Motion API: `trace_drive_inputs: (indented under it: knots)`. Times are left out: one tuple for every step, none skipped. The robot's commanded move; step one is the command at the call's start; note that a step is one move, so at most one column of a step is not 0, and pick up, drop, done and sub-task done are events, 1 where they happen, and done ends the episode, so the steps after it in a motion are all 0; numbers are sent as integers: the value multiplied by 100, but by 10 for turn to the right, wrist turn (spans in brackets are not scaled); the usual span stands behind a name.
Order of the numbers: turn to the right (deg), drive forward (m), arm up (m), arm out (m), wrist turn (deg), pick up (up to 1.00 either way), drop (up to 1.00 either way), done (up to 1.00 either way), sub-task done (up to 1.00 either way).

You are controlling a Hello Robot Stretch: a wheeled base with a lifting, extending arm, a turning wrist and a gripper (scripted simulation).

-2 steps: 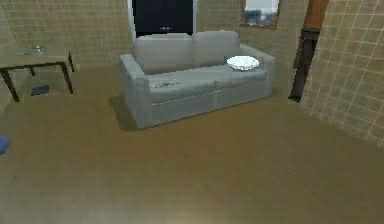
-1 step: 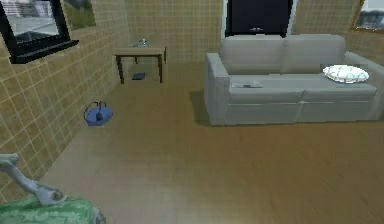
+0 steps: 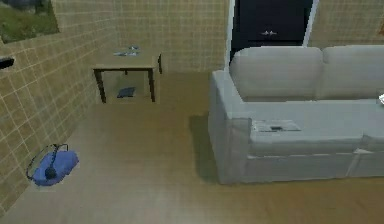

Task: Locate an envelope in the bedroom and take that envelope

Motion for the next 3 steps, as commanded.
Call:
trace_drive_inputs:
  knots:
    - [-150,0,0,0,0,0,0,0,0]
    - [0,5,0,0,0,0,0,0,0]
    - [0,100,0,0,0,0,0,0,0]
